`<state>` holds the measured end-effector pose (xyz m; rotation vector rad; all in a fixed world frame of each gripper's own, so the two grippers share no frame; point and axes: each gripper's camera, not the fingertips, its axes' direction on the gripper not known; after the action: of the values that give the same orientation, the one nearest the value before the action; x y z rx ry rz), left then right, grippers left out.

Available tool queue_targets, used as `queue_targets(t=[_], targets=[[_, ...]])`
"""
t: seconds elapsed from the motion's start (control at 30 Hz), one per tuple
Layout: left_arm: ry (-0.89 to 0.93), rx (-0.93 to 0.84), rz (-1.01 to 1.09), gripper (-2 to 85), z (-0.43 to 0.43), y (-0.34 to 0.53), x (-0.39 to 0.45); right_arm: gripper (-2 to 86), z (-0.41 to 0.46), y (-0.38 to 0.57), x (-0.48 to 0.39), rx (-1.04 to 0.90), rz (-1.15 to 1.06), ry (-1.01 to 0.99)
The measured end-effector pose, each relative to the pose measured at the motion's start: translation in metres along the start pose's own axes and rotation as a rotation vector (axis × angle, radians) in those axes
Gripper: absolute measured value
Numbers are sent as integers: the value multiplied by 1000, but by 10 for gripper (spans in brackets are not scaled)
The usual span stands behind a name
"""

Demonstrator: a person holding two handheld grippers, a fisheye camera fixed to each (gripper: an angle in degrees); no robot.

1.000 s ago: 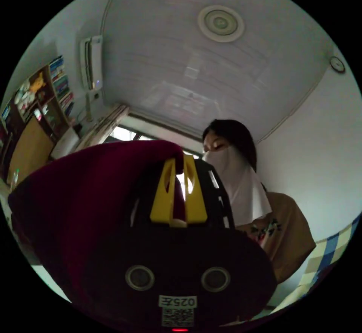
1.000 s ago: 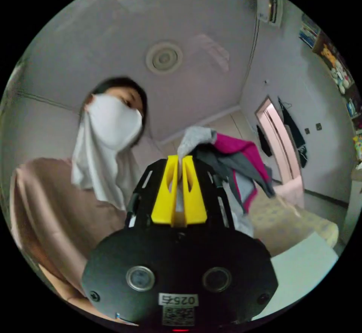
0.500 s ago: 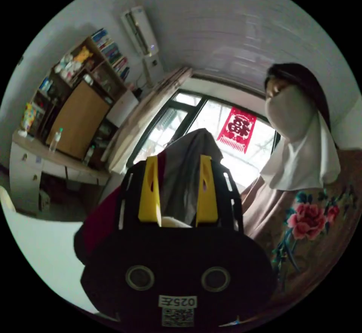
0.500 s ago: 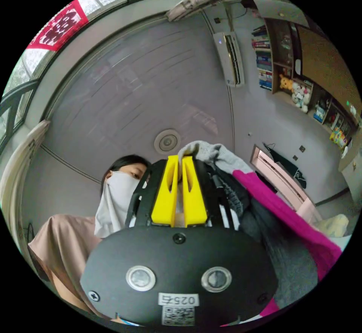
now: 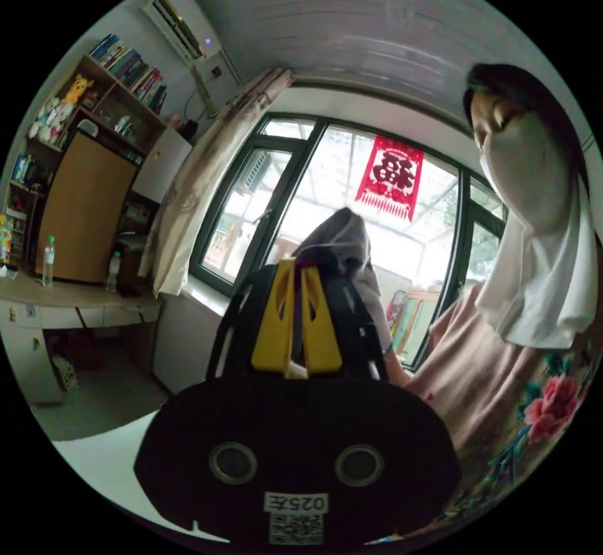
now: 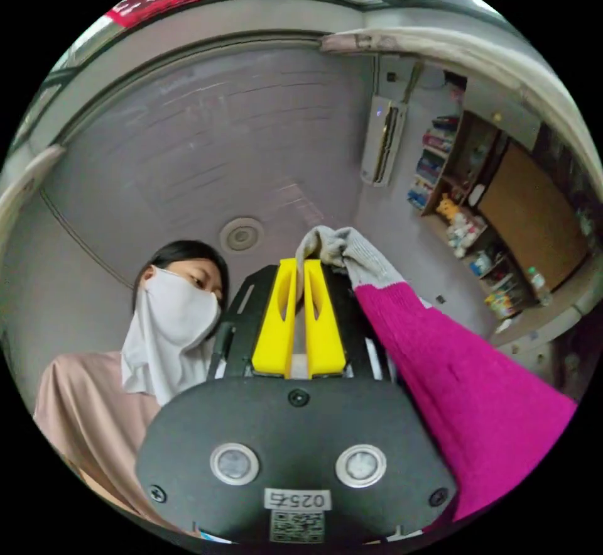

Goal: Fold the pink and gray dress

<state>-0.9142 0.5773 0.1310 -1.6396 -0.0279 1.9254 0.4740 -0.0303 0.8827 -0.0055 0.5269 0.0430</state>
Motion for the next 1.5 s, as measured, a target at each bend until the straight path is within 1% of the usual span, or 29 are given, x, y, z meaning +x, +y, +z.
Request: queue_targets(t=[0.03, 0.07, 0.13, 0.17, 0.2, 0.23, 0.27, 0.33, 0.37, 0.43, 0.47, 0.5, 0.57, 0.6, 0.63, 0.67, 0.7, 0.77, 0.83, 0.87, 0.93, 1.0, 1.07, 1.13, 1.2, 1.3, 1.37, 1.47, 1.5], targets=[[-13, 54, 2, -10, -4, -11, -9, 4, -12, 5, -7, -2, -43, 122], [-19, 70, 19, -10, -4, -16, -11, 6, -17, 9, -11, -16, -59, 192], [-22, 122, 70, -11, -5, -34, -21, 28, -31, 32, -25, -120, -112, 477], [2, 133, 71, -11, -5, -38, -25, 37, -33, 41, -28, -150, -121, 551], [11, 93, 73, -11, 2, -44, -31, 51, -37, 60, -31, -223, -129, 660], [-4, 51, 84, -11, 11, -46, -35, 60, -38, 81, -31, -297, -119, 693], [9, 47, 93, -11, 13, -45, -36, 62, -39, 92, -32, -319, -105, 692], [108, 20, 108, -12, 22, -39, -39, 70, -34, 133, -45, -307, -96, 694], [110, 16, 108, -12, 24, -37, -39, 71, -30, 142, -50, -302, -121, 702], [48, 16, 125, -12, 24, -36, -40, 76, -6, 170, -76, -312, -230, 745], [39, 11, 126, -12, 24, -37, -41, 76, 0, 174, -81, -323, -243, 751], [25, 2, 133, -12, 24, -40, -43, 75, 13, 180, -90, -359, -249, 744], [0, -11, 149, -12, 24, -47, -46, 72, 31, 185, -100, -498, -273, 641], [-37, -17, 161, -12, 25, -52, -47, 76, 42, 188, -104, -625, -281, 557], [-61, -41, 183, -12, 28, -57, -48, 93, 48, 189, -108, -687, -289, 526], [-63, -60, 193, -12, 29, -60, -49, 102, 49, 190, -112, -700, -307, 518], [-55, -97, 210, -12, 33, -63, -49, 118, 49, 190, -120, -689, -341, 532], [-66, -168, 266, -13, 39, -66, -41, 129, 46, 182, -137, -593, -377, 573], [-149, -231, 405, -12, 43, -59, -19, 121, 46, 170, -165, -366, -419, 641], [-170, -239, 434, -12, 44, -56, -12, 119, 49, 169, -171, -326, -438, 667], [-206, -271, 526, -12, 45, -47, 10, 114, 67, 170, -190, -235, -514, 857], [-222, -293, 575, -13, 45, -42, 22, 112, 85, 177, -200, -201, -573, 994], [-234, -302, 604, -13, 43, -39, 29, 110, 107, 186, -208, -229, -628, 1073], [-208, -318, 609, -13, 39, -39, 33, 102, 138, 203, -217, -288, -715, 1216], [-182, -321, 598, -13, 34, -40, 33, 94, 158, 216, -221, -334, -788, 1313], [-170, -323, 586, -14, 27, -41, 33, 96, 177, 224, -226, -407, -770, 1304], [-153, -328, 580, -14, 24, -41, 33, 90, 184, 226, -229, -408, -751, 1330], [-162, -338, 579, -14, 20, -41, 32, 45, 192, 228, -238, -389, -729, 1388], [-173, -342, 574, -13, 19, -40, 31, 32, 195, 232, -244, -382, -758, 1435]])
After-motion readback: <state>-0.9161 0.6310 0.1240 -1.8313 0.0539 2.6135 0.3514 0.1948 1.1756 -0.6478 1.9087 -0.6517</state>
